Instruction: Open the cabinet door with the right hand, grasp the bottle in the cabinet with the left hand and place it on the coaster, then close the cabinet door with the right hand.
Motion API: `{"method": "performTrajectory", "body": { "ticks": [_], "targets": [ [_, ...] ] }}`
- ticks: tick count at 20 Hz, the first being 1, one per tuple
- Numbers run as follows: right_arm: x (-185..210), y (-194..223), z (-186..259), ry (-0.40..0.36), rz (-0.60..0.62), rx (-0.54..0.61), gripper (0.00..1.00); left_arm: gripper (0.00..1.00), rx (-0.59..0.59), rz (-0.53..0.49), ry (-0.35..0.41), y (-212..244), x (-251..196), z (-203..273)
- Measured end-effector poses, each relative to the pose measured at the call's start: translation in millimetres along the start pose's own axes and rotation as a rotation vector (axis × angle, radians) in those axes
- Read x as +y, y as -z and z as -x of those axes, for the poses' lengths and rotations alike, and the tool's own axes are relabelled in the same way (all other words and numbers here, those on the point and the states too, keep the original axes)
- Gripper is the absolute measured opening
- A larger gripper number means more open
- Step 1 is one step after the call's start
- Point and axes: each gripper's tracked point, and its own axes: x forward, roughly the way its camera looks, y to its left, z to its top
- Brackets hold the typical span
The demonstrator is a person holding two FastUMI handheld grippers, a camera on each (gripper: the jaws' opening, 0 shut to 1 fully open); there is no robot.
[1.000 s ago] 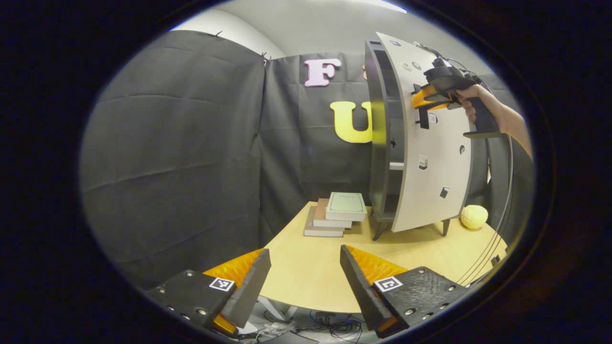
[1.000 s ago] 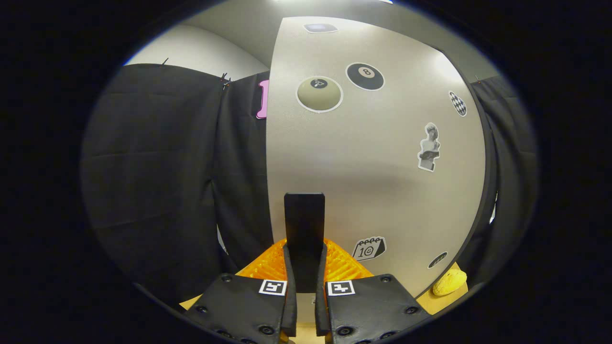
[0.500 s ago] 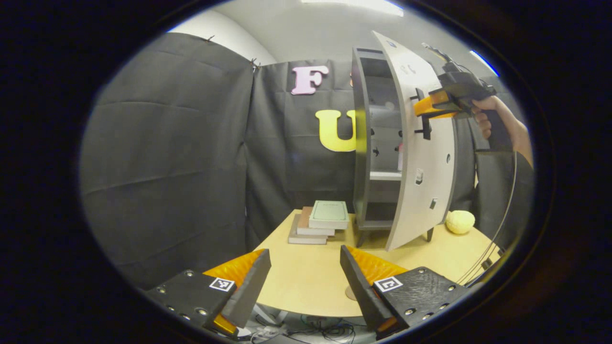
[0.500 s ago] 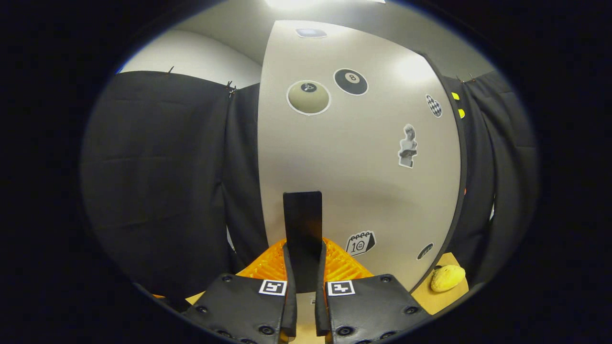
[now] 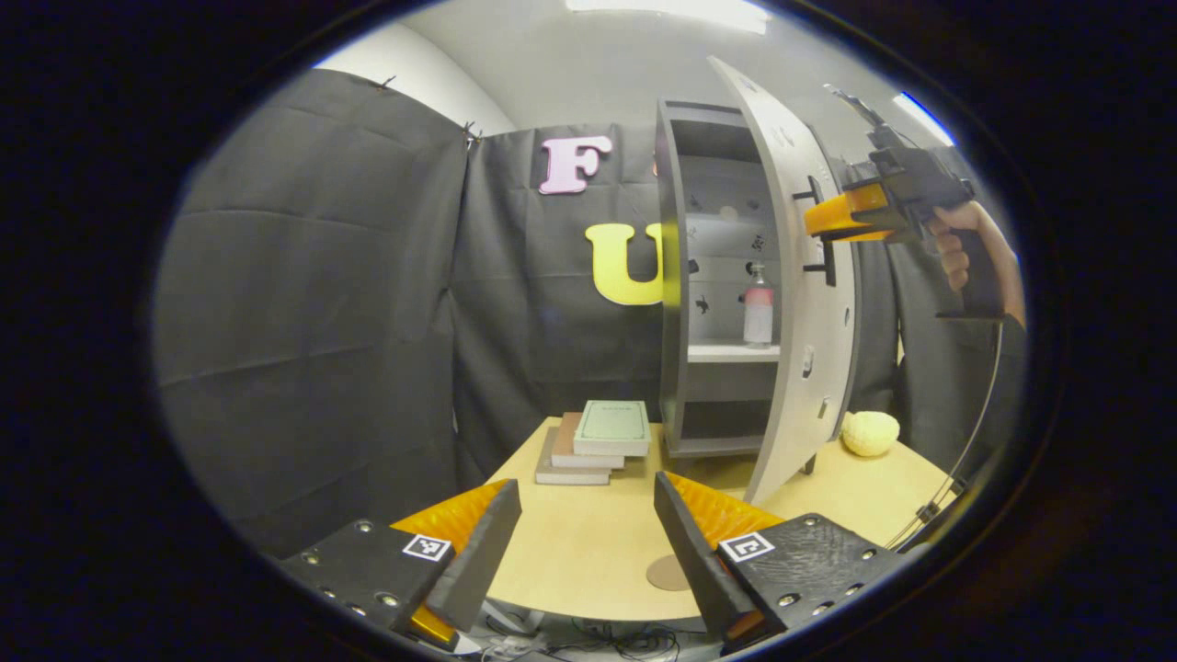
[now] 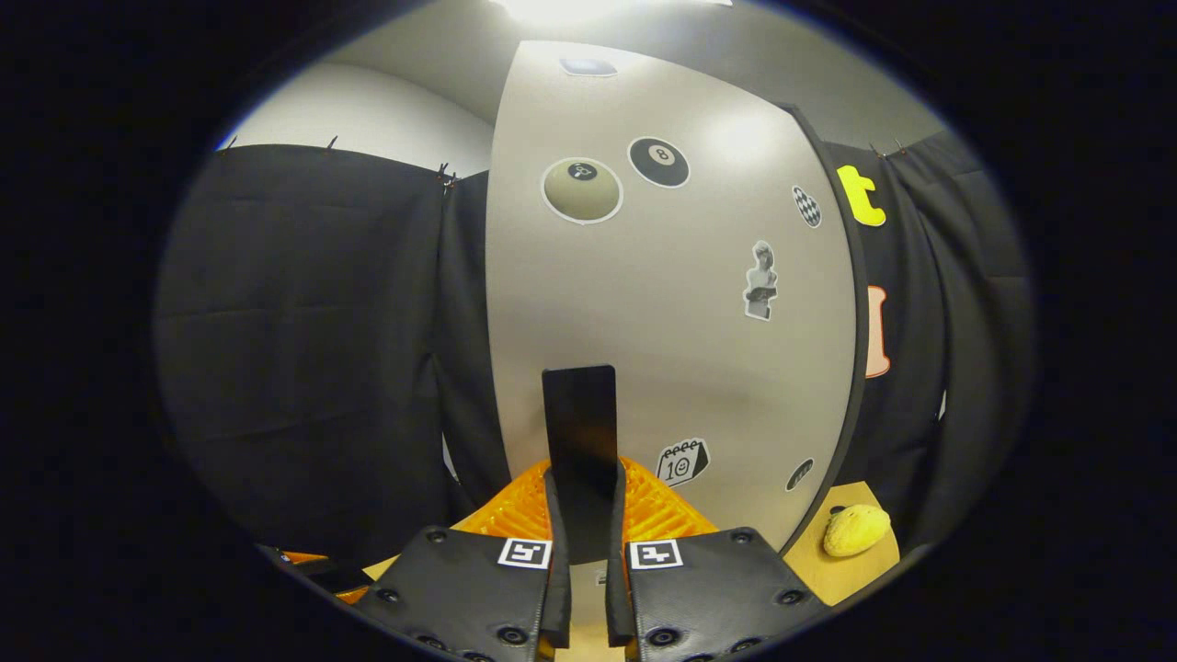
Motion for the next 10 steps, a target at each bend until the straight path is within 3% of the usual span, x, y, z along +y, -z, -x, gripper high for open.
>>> {"method": "performTrajectory", "body": {
  "ticks": [10],
  "targets": [
    [-14,4,14,0.057,-0.013,0.014,0.17,0.90,0.036,-0.003,0.092,-3,-33,-24]
  ]
}}
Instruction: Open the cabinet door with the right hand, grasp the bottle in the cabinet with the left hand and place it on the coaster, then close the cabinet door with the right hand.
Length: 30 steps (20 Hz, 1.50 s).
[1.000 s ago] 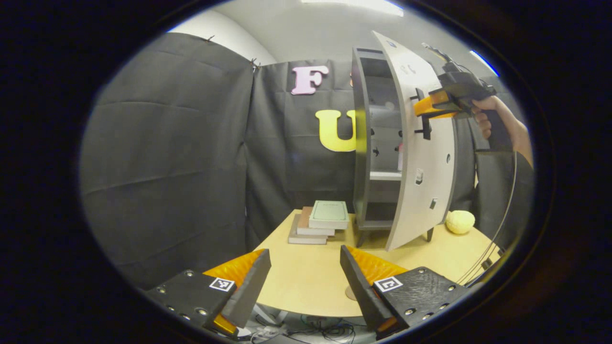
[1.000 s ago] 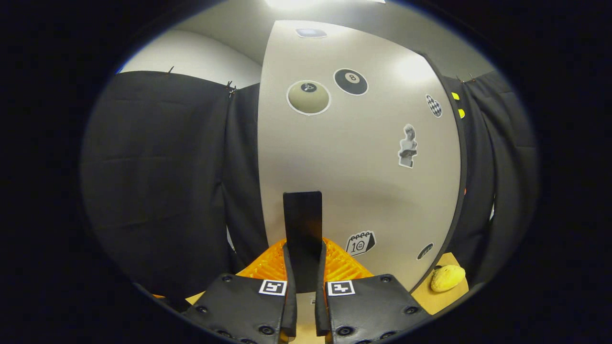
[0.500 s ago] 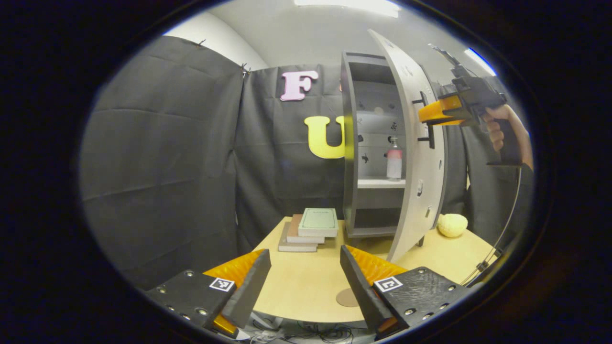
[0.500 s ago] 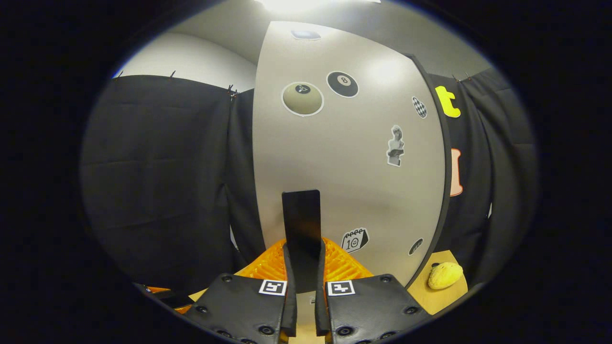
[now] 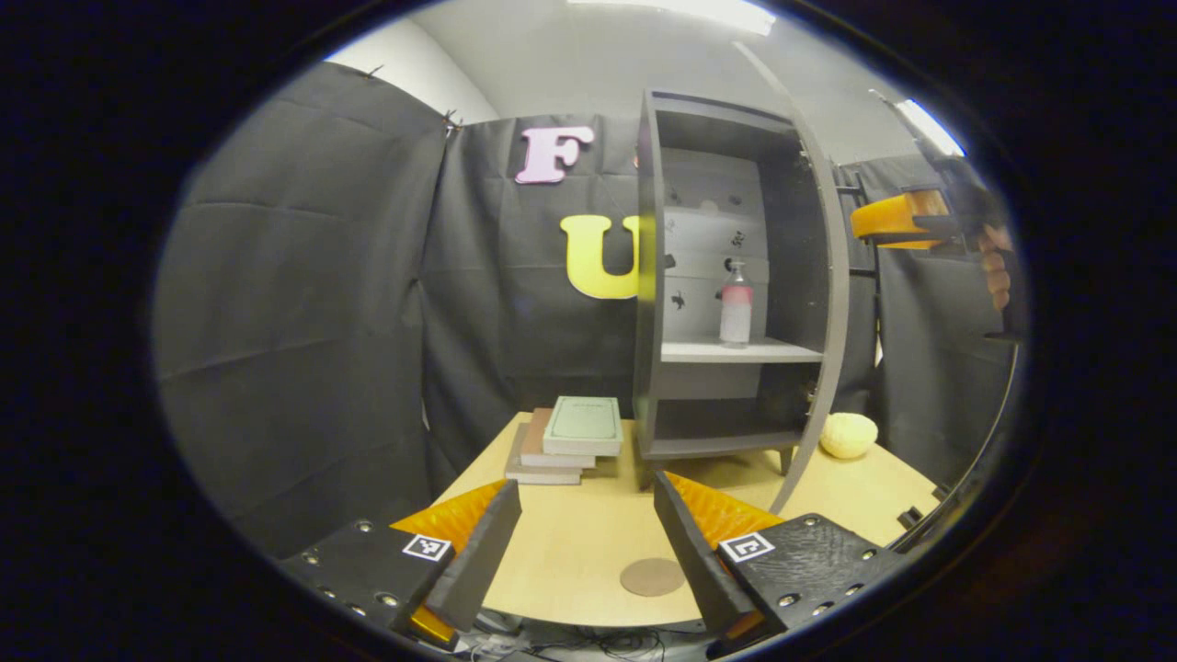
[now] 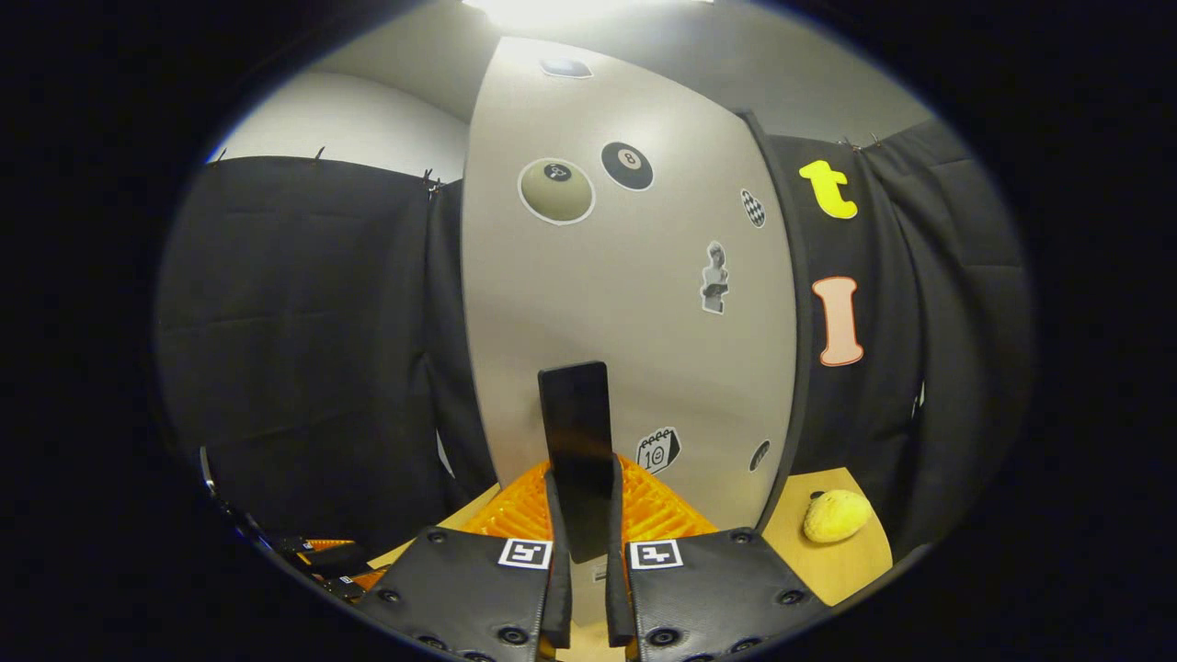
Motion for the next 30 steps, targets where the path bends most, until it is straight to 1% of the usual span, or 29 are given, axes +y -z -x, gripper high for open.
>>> {"method": "performTrajectory", "body": {
  "ticks": [2,3,7,8,11,12,13,14,15,16,17,18,19,20,21,22,25,26,27,29,30],
  "targets": [
    [-2,0,1,0.015,-0.011,-0.009,0.17,0.90,-0.004,-0.020,0.004,-5,-6,-5],
    [-3,-1,2,0.025,-0.018,-0.010,0.17,0.88,-0.010,-0.024,0.008,-8,-9,-8],
    [-13,-1,7,0.081,-0.006,-0.011,0.17,0.90,-0.026,-0.003,0.051,-14,-32,-18],
    [-16,-1,8,0.096,-0.006,-0.012,0.16,0.92,-0.025,0.002,0.063,-14,-37,-19],
    [-23,-2,15,0.142,0.000,-0.015,0.16,0.90,-0.026,-0.003,0.078,-12,-47,-21],
    [-28,-2,17,0.162,0.002,-0.015,0.16,0.88,-0.027,-0.011,0.081,-11,-49,-21],
    [-32,-2,18,0.182,0.001,-0.010,0.14,0.88,-0.024,-0.018,0.087,-9,-54,-22],
    [-36,0,21,0.196,-0.001,-0.003,0.16,0.88,-0.024,-0.019,0.092,-8,-57,-22],
    [-37,3,25,0.208,-0.007,0.007,0.16,0.88,-0.021,-0.014,0.102,-6,-62,-23],
    [-37,5,28,0.221,-0.012,0.010,0.16,0.90,-0.016,-0.004,0.113,-5,-67,-24],
    [-40,6,29,0.242,-0.018,0.010,0.15,0.89,-0.014,0.005,0.124,-4,-72,-25],
    [-45,4,29,0.265,-0.015,0.007,0.15,0.89,-0.013,0.011,0.133,-4,-75,-26],
    [-53,1,33,0.290,-0.014,-0.002,0.13,0.89,-0.010,0.013,0.140,-2,-78,-27],
    [-61,-1,37,0.325,-0.015,-0.002,0.15,0.90,-0.009,0.013,0.148,-2,-82,-27],
    [-65,-1,53,0.362,-0.023,-0.009,0.17,0.88,-0.008,0.012,0.154,-1,-86,-29],
    [-76,0,48,0.372,-0.033,-0.012,0.06,0.88,-0.008,0.011,0.160,0,-89,-31],
    [-105,-5,53,0.423,-0.040,-0.011,0.05,0.88,0.006,0.014,0.172,4,-99,-36],
    [-113,-6,55,0.444,-0.038,-0.011,0.00,0.88,0.011,0.017,0.173,3,-102,-36],
    [-119,-5,59,0.460,-0.043,-0.019,0.05,0.88,0.014,0.021,0.172,2,-105,-38],
    [-114,-4,62,0.438,-0.088,-0.047,0.05,0.88,0.016,0.044,0.176,-2,-108,-44],
    [-110,-5,63,0.426,-0.102,-0.063,0.02,0.90,0.021,0.055,0.189,-2,-112,-46]
  ]
}}
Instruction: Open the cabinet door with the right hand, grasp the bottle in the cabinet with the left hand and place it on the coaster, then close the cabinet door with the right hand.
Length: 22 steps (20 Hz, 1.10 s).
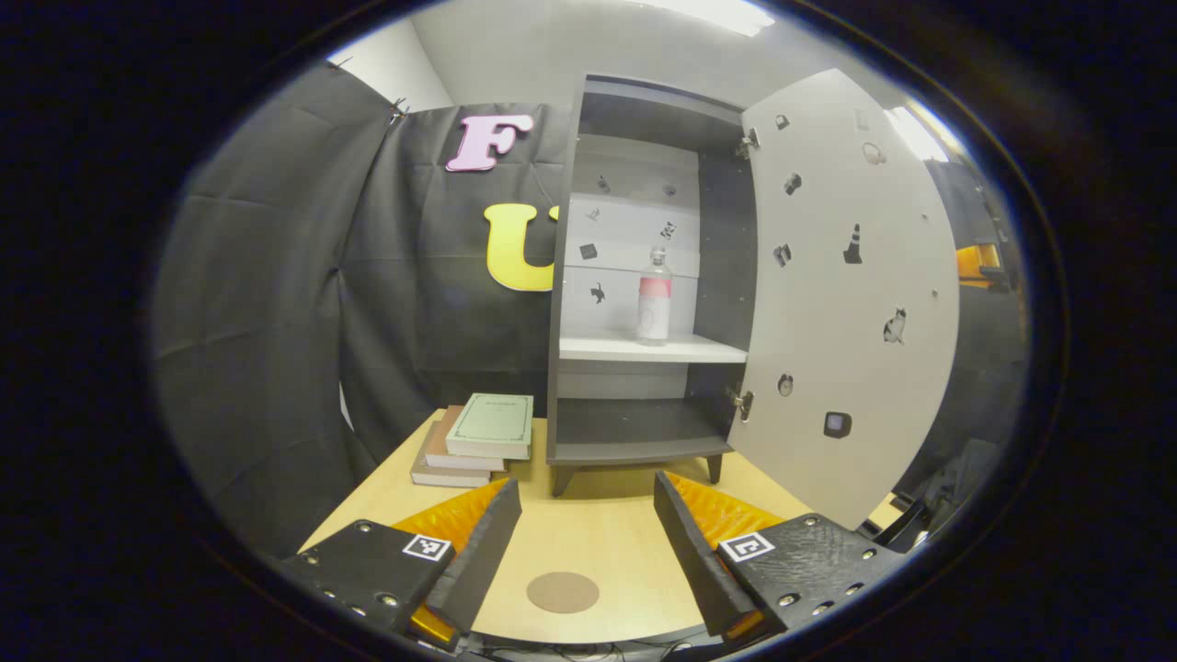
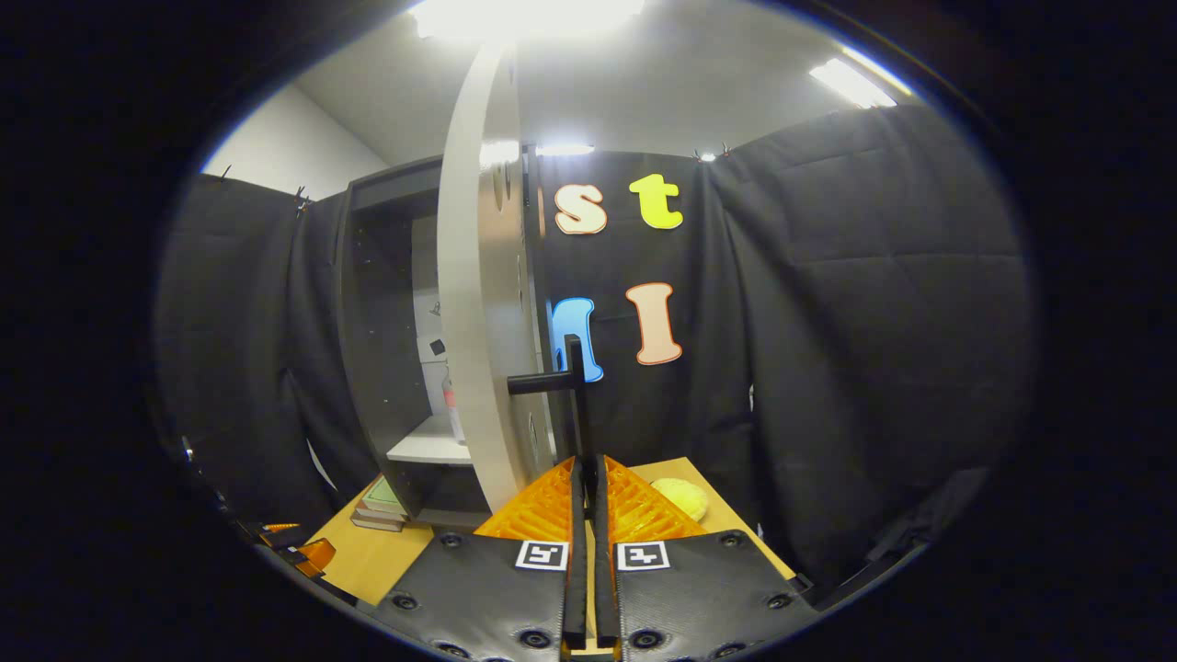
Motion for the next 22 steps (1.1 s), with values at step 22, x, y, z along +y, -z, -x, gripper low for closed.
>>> {"method": "performTrajectory", "body": {
  "ticks": [22],
  "targets": [
    [-116,-19,30,0.313,-0.011,-0.016,0.04,0.90,-0.183,-0.068,0.213,-164,-72,-192]
  ]
}}
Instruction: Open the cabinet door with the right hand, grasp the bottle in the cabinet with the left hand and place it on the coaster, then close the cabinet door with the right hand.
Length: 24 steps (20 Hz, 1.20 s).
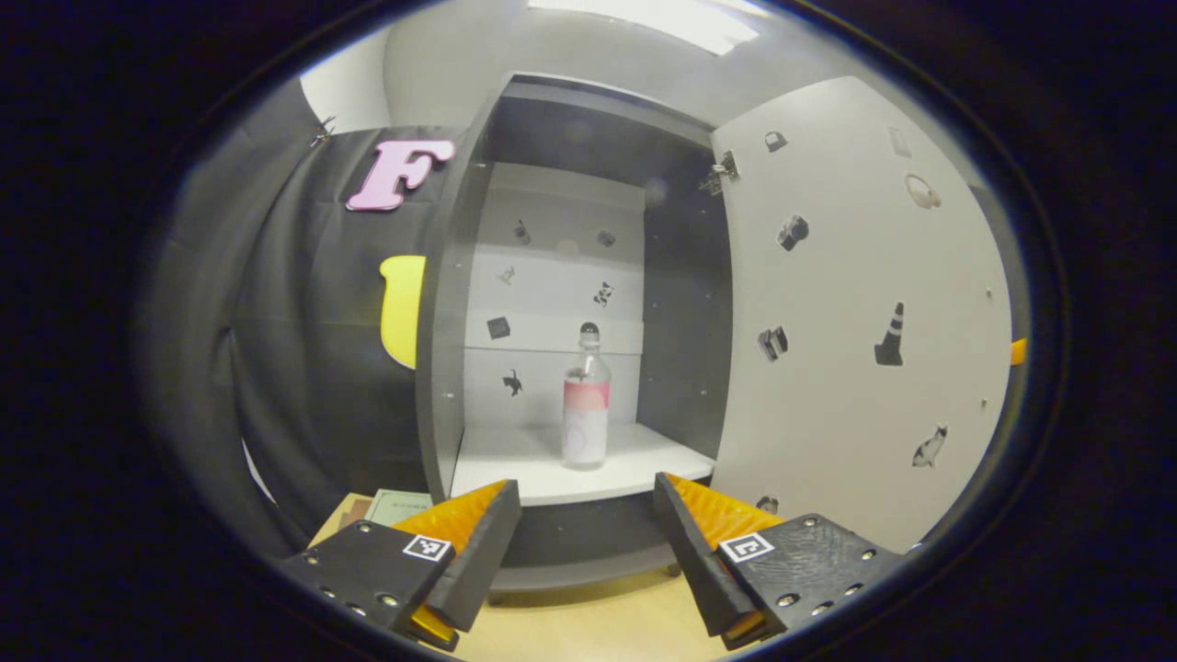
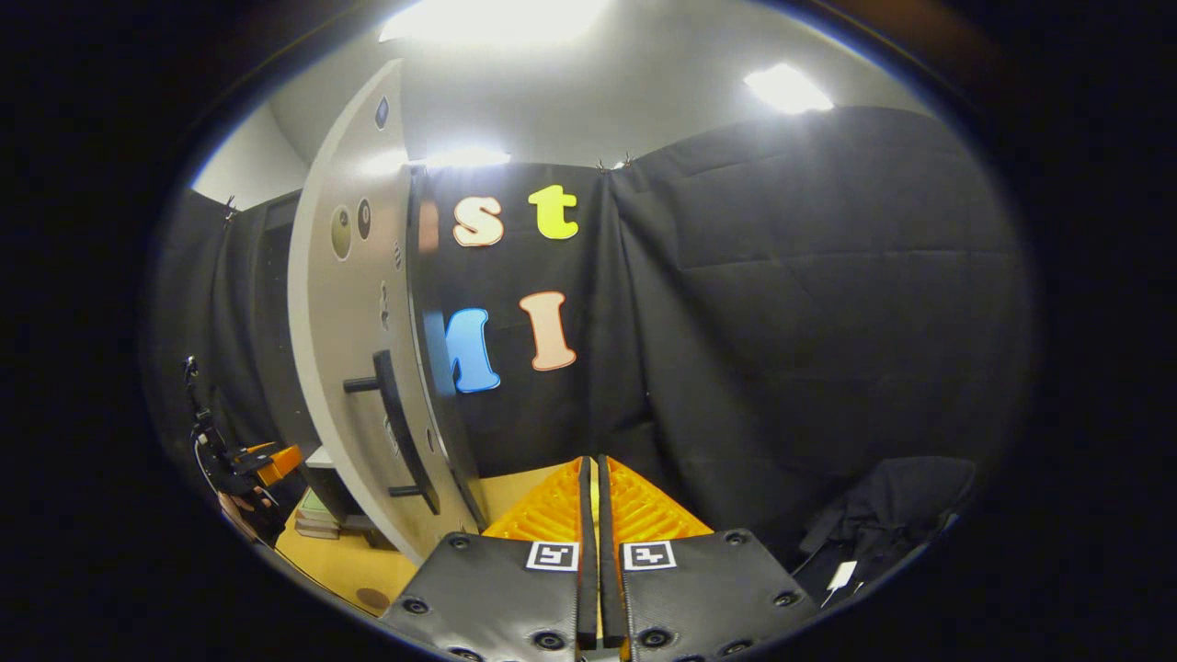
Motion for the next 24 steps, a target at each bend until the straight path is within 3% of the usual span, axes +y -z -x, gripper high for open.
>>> {"method": "performTrajectory", "body": {
  "ticks": [4,5,8,9,11,12,13,14,16,24],
  "targets": [
    [6,-8,-48,-0.045,0.006,-0.013,0.09,0.90,0.002,0.044,0.031,-25,-5,-51],
    [12,-11,-57,-0.063,0.010,-0.021,0.26,0.88,0.001,0.048,0.037,-32,-4,-63],
    [16,-14,-89,-0.092,0.010,-0.028,0.45,0.90,0.014,0.031,0.038,-43,1,-103],
    [19,-14,-97,-0.105,0.001,-0.027,0.65,0.90,0.018,0.033,0.032,-45,4,-116],
    [17,-11,-115,-0.112,-0.015,-0.016,0.93,0.87,0.017,0.049,0.029,-49,6,-138],
    [19,-7,-122,-0.121,-0.023,-0.002,0.96,0.87,0.019,0.055,0.030,-50,7,-148],
    [19,-4,-129,-0.125,-0.024,0.010,0.86,0.87,0.023,0.058,0.031,-49,8,-158],
    [20,-3,-138,-0.124,-0.020,0.013,0.92,0.88,0.032,0.059,0.035,-48,10,-167],
    [18,-1,-150,-0.116,-0.004,0.018,0.84,0.89,0.051,0.052,0.040,-44,11,-185],
    [16,11,-176,-0.106,-0.016,0.054,0.85,0.89,0.094,0.045,0.051,-23,4,-244]
  ]
}}
